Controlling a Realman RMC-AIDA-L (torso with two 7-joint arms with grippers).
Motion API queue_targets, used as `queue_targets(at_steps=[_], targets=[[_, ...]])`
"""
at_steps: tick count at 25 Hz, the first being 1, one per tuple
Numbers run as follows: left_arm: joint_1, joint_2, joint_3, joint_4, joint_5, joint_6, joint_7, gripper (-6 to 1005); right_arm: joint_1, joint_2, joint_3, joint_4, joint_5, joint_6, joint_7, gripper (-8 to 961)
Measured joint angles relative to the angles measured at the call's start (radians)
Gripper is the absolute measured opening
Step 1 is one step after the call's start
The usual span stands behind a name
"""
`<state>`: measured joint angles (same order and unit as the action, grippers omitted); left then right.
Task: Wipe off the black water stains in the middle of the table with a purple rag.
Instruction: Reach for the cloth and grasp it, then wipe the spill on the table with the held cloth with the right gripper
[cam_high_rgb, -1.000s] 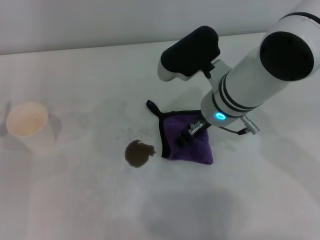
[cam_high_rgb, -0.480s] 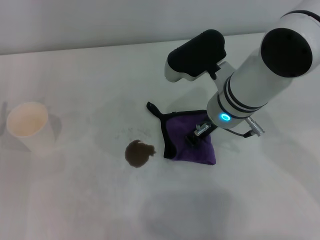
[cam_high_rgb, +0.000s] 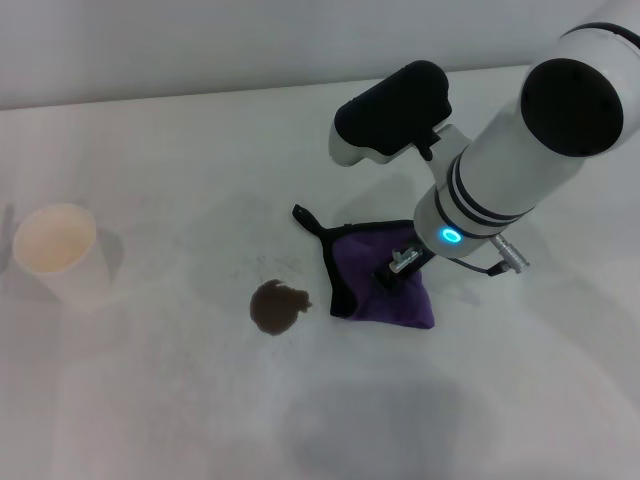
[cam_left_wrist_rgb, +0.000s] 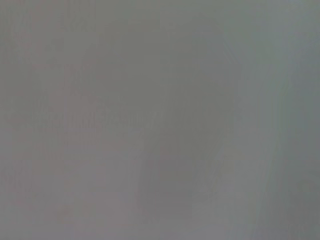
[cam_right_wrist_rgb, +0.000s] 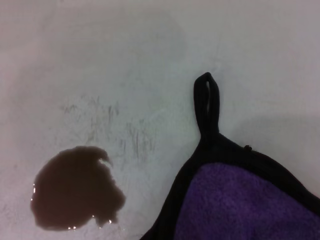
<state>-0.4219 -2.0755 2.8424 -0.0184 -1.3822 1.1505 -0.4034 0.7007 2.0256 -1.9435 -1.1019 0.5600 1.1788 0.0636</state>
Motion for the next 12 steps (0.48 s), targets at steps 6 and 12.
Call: queue_targets(at_steps=[6, 12], targets=[[0.0, 0.0, 0.0, 0.0, 0.0, 0.001, 0.0, 887, -0.001, -0.003, 0.005, 0.001, -0.006, -0.003, -0.003, 135], [-0.001, 0.0, 0.0, 0.0, -0.009, 0.001, 0.0, 887, -0.005, -0.004, 0.011, -0.011, 0.035, -0.037, -0.05, 61]])
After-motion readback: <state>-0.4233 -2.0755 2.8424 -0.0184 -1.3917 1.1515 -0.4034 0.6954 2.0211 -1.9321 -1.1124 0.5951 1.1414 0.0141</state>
